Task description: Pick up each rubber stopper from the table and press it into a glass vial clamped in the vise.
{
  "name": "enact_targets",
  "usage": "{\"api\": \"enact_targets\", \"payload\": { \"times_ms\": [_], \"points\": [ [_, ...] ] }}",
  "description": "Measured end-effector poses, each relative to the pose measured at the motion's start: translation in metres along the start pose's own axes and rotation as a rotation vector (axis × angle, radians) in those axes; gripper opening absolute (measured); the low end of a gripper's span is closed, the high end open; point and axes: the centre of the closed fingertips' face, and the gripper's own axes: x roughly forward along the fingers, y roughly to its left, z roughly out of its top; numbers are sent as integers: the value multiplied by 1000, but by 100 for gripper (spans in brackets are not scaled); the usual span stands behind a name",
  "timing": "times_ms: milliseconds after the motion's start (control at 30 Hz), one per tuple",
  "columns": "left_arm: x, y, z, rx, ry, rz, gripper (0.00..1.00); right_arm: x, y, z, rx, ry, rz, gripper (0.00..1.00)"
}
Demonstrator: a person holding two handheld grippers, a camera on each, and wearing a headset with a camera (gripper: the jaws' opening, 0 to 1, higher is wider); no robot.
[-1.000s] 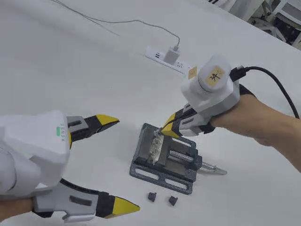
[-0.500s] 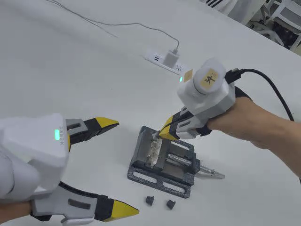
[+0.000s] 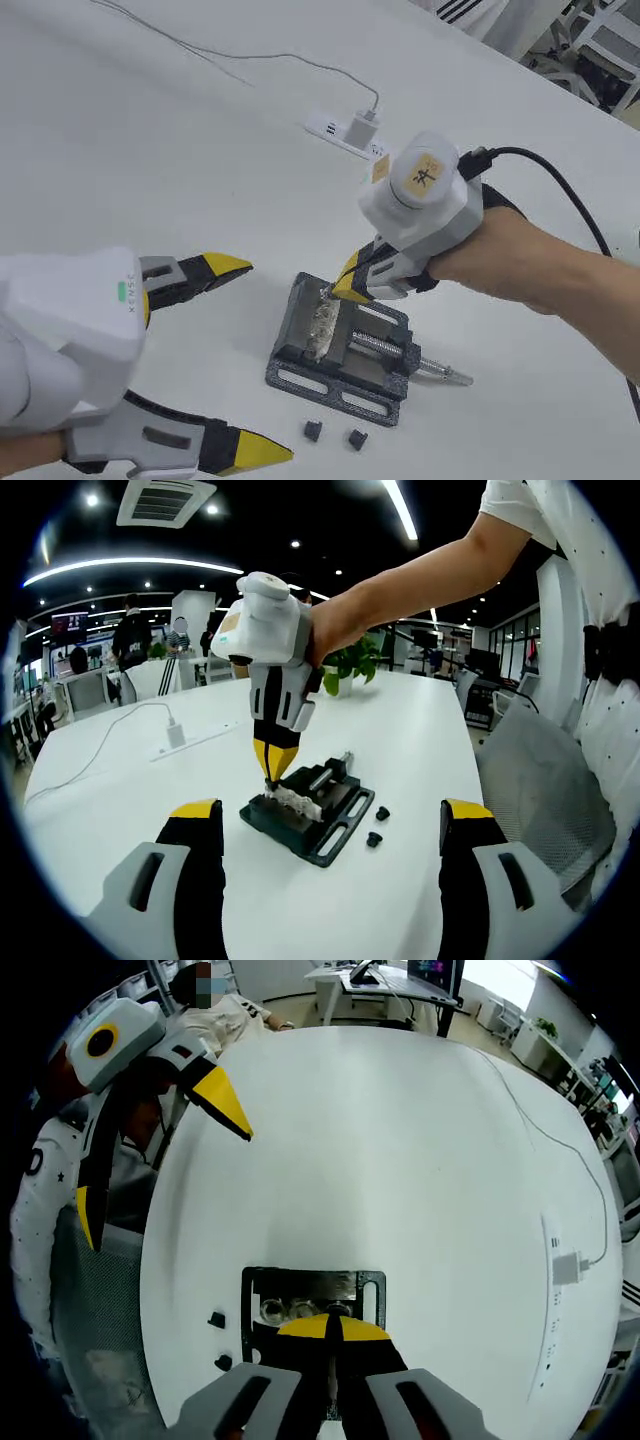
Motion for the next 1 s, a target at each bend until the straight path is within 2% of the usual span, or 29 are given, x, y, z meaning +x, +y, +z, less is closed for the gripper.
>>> {"api": "enact_targets", "payload": {
  "times_ms": [133, 333, 433, 500, 667, 733, 1000],
  "points": [
    [1, 0, 0, 0, -2, -1, 88, 1, 0, -1, -17, 9, -6, 0],
    [2, -1, 2, 4, -4, -3, 88, 2, -1, 1, -2, 4, -3, 0],
    [2, -1, 2, 3, -5, -1, 88, 4, 0, 1, -27, 22, -9, 0],
    [1, -1, 2, 3, -5, 2, 88, 4, -2, 1, -3, 21, -1, 0],
    [0, 0, 0, 2, 1, 5, 88, 5, -1, 1, -1, 49, -2, 0],
    [0, 0, 1, 2, 1, 5, 88, 5, -1, -1, 84, 44, 12, 0],
    [0, 1, 4, 5, -3, 7, 88, 4, -1, -2, 101, 72, 17, 0]
  ]
}}
